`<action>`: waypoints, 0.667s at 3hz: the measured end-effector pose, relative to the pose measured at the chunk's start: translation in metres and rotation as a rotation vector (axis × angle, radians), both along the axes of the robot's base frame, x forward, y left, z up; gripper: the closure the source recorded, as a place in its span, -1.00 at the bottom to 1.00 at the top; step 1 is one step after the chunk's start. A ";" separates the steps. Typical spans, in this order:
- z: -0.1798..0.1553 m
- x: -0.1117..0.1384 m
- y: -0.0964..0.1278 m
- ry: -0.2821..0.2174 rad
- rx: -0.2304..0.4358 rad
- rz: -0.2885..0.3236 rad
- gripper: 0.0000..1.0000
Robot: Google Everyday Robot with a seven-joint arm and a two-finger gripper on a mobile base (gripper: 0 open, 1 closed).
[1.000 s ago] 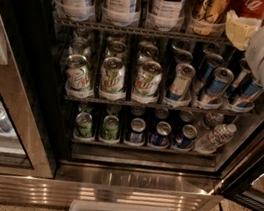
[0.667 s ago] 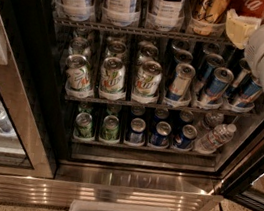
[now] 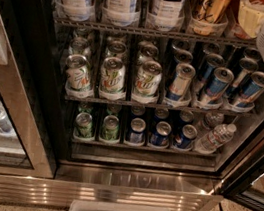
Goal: Pick coke can from top shelf of fridge
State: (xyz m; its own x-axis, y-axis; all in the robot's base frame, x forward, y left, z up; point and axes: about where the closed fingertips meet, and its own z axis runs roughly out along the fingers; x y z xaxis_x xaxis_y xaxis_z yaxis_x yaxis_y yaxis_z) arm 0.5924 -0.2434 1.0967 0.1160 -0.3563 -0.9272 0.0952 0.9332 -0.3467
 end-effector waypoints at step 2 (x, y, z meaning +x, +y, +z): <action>-0.002 0.016 0.005 0.019 0.003 0.029 -0.22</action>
Offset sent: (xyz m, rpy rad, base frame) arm 0.0276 0.0044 -0.0090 0.0137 0.0394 0.0399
